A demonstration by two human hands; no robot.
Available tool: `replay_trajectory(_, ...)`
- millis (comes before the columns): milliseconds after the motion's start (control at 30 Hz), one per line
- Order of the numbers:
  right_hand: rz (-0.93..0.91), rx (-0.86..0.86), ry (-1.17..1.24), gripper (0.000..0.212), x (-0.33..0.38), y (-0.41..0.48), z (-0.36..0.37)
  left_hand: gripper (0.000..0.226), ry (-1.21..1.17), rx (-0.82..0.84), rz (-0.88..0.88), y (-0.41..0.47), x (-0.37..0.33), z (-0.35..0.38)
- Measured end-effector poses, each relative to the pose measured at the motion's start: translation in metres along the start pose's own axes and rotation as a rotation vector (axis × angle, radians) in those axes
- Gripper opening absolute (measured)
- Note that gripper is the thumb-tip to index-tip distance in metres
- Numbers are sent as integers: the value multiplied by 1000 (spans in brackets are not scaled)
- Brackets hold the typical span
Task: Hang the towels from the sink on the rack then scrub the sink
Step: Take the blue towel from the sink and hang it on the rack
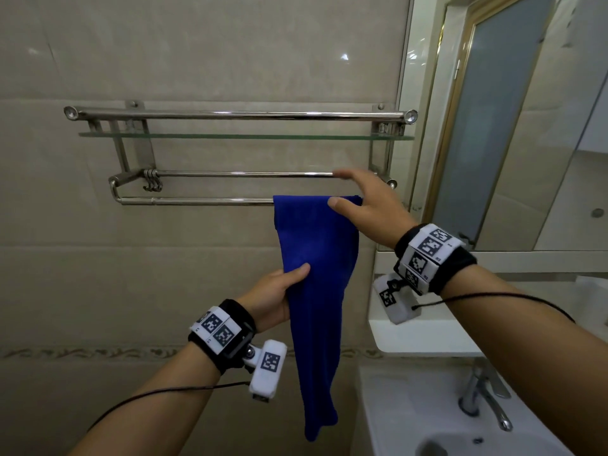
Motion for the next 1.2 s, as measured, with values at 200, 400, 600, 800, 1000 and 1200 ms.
replay_trajectory(200,107,-283,421,34,-38,-67,16,44,-55,49,56,-7,-30,20)
replay_trajectory(400,523,415,932,79,-65,-97,99,59,-20,57,121,-7,-60,33)
replay_trajectory(600,413,487,1242,56,-35,-93,109,35,86,46,144,-6,-88,35)
replay_trajectory(800,249,328,1316,31,-23,-75,79,35,300,-57,142,-7,-125,33)
replay_trajectory(1000,87,176,1293,37,1,-46,27,26,537,-134,203,2,-177,41)
replay_trajectory(1200,181,90,1241,39,7,-18,2,24,838,-382,101,17,-200,22)
Point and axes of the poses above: each hand's wrist, its own y-axis towards the middle knuckle, its own z-axis out of the palm, x = y × z, the point moved 6 cm from there along y, towards the middle knuckle, and after that the axes turned 9 degrees about x, right-handed, at the moved point
